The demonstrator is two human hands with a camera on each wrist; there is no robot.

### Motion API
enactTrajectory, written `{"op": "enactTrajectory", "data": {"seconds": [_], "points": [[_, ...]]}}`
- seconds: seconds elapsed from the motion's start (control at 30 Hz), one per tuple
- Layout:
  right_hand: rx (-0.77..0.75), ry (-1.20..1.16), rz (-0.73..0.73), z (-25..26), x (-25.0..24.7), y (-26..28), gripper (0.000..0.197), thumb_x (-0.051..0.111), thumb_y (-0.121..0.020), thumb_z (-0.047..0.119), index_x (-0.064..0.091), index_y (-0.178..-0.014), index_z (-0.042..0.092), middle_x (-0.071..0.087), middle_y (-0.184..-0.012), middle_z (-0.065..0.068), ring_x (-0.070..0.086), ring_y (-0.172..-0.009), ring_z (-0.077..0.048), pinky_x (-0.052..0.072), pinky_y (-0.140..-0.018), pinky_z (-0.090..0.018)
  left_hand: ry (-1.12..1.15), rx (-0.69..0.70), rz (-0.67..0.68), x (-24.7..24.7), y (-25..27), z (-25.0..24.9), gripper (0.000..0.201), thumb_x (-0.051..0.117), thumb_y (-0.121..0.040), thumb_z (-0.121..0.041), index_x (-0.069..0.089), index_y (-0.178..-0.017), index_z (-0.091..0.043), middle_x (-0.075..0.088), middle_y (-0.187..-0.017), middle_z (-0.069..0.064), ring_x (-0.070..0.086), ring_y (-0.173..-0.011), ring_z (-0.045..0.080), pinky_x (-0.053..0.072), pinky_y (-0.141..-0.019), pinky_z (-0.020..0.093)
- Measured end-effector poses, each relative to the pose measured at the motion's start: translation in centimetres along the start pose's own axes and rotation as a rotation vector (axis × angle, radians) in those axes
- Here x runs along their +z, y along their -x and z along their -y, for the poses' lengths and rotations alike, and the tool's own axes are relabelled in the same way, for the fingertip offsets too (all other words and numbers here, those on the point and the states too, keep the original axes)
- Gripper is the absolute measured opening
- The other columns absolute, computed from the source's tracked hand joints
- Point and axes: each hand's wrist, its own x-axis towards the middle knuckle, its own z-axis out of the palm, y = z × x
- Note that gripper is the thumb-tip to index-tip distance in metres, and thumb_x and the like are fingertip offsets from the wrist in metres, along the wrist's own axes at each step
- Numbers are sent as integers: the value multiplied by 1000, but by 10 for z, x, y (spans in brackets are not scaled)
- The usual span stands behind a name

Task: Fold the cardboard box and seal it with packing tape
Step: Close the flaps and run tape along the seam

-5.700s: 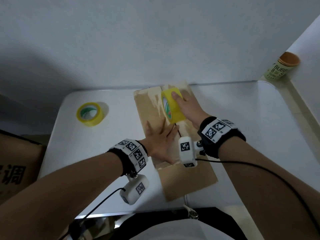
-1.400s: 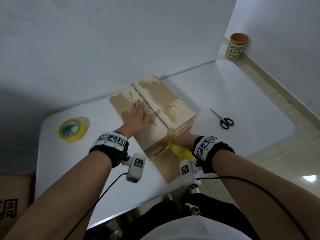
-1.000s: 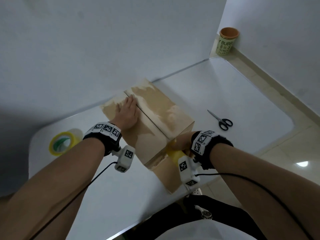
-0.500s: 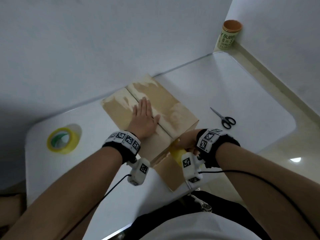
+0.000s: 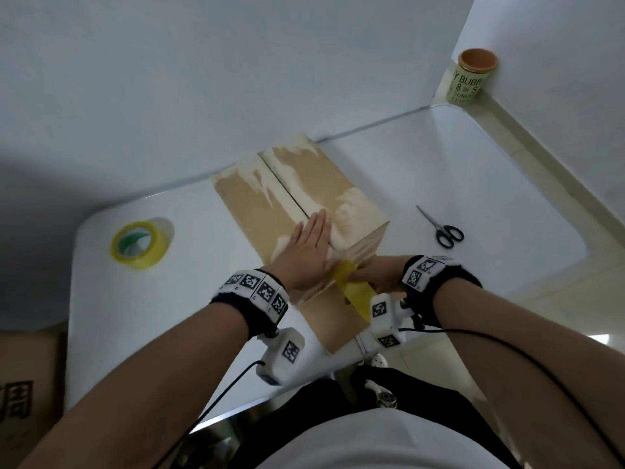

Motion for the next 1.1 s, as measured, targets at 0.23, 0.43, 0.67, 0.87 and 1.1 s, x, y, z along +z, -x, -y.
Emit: {"op": "enactTrajectory", "data": {"seconds": [0.23, 0.43, 0.67, 0.87, 1.1], "points": [[-110, -211, 96, -33, 6, 3, 40, 54, -96, 12, 50, -133, -3, 56, -133, -19, 53, -124, -32, 47, -101, -37, 14, -56, -101, 14, -2, -6, 85, 19, -97, -61, -13, -151, -3, -21, -159, 13, -19, -147, 23, -6, -120, 43], [-213, 81, -49, -34, 2, -13, 43, 63, -87, 45, 69, -102, 5, 67, -88, -7, 62, -76, -19, 54, -77, -33, -1, -63, -102, 14, -1, -9, 97, -3, -84, -71, -9, -151, -1, -17, -159, 14, -15, -148, 25, -4, -120, 44], [-141, 233, -5, -16, -12, -14, 47, 59, -84, 57, 66, -94, 12, 59, -76, -10, 55, -69, -22, 49, -66, -30, -57, -113, -110, 15, -1, -14, 82, 11, -94, -56, -7, -151, 0, -12, -160, 17, -10, -149, 28, 2, -121, 47], [-159, 282, 7, -21, -17, -16, 40, 64, -86, 46, 50, -69, 13, 49, -56, -4, 43, -51, -19, 36, -50, -24, -46, -133, -100, 13, 0, -17, 87, -3, -89, -61, -9, -151, -1, -14, -160, 14, -11, -148, 26, 2, -120, 50], [-148, 351, -32, -27, -16, -17, 46, 60, -88, 48, 45, -63, 12, 46, -52, 0, 40, -49, -16, 35, -50, -25, -34, -146, -71, 12, -1, -18, 85, 3, -90, -59, -10, -151, -2, -17, -160, 14, -13, -148, 25, 0, -120, 49]]}}
